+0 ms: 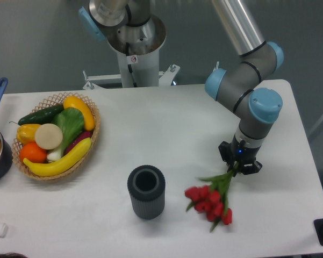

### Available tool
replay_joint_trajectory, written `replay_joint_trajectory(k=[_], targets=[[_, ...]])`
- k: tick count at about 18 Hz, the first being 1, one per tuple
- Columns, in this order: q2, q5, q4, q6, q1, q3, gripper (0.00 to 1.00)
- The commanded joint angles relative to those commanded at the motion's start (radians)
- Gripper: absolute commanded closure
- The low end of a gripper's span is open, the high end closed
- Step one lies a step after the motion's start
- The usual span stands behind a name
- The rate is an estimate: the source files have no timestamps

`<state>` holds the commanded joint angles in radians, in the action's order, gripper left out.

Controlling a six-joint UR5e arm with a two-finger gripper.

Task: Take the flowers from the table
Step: 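Lift the grasped tulip bouquet up off the table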

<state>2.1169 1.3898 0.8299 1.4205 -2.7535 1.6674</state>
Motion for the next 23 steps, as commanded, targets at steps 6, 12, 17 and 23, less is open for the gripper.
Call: replay_joint_trajectory(k=[6, 12, 17, 23], targets=[[-0.055, -0.009, 0.002, -0.003, -0.006, 0.008, 0.86], [-0.166, -0.246, 0.000, -0.122, -0.051, -0.021, 0.86], [-0.205, -0.563, 0.000, -0.198, -0.109, -0.031, 0.86], [-0.248, -0.820, 0.000, -0.279, -0.104, -0.028, 0.86]])
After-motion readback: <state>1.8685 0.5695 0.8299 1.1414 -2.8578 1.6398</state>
